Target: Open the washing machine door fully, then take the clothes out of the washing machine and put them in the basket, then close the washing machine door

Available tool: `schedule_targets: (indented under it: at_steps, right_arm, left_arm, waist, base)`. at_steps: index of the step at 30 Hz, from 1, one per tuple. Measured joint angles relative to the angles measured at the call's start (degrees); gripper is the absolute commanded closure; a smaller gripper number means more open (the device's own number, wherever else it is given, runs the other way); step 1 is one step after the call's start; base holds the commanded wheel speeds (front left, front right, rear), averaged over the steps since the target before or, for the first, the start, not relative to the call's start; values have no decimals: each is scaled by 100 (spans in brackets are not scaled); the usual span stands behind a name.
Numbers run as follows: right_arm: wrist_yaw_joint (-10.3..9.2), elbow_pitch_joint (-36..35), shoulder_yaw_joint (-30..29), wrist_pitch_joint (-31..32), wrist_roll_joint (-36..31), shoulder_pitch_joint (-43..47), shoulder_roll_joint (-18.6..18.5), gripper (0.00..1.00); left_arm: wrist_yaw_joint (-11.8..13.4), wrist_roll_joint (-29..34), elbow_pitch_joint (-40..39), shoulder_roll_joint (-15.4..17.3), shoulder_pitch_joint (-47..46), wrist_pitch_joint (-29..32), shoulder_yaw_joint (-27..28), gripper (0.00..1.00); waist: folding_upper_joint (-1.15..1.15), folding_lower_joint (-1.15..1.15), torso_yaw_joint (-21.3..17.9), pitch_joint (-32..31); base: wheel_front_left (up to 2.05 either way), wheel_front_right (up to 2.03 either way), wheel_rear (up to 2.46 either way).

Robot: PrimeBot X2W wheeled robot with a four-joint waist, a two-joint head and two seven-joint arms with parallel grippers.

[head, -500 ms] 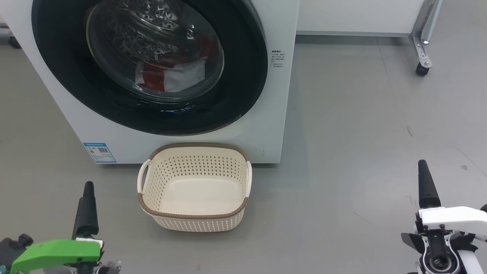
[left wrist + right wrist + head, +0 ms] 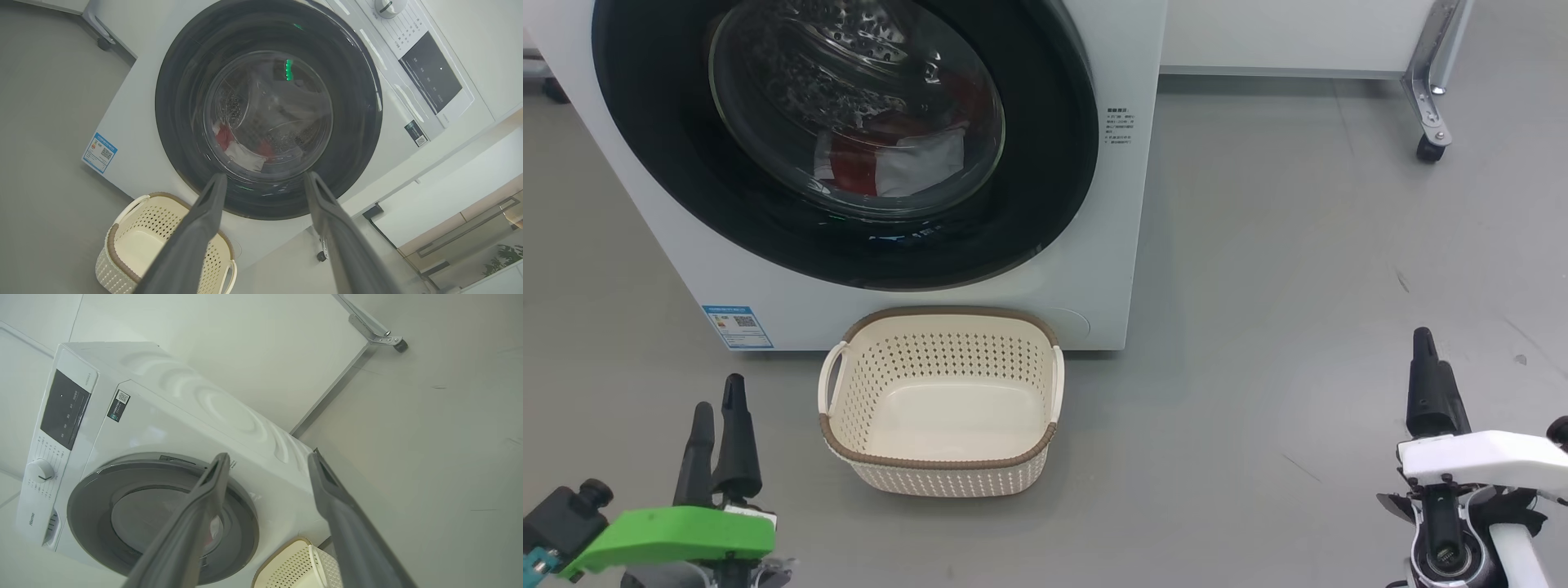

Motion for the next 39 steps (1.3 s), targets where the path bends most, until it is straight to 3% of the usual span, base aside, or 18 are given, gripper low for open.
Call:
schedule_targets:
  at_steps: [17, 39]
  right_arm:
    - [-345, -140, 176, -253, -1741, 8, 20, 0]
    - [-725, 232, 613, -632, -3901, 21, -126, 0]
  left_arm:
    - [94, 1908, -223, 1, 94, -282, -300, 0]
    - [285, 4635, -348, 89, 156, -638, -865, 0]
  waist:
    - [0, 0, 2, 29]
    - [0, 0, -12, 75]
  base:
    - [0, 0, 0]
    - [0, 0, 0]
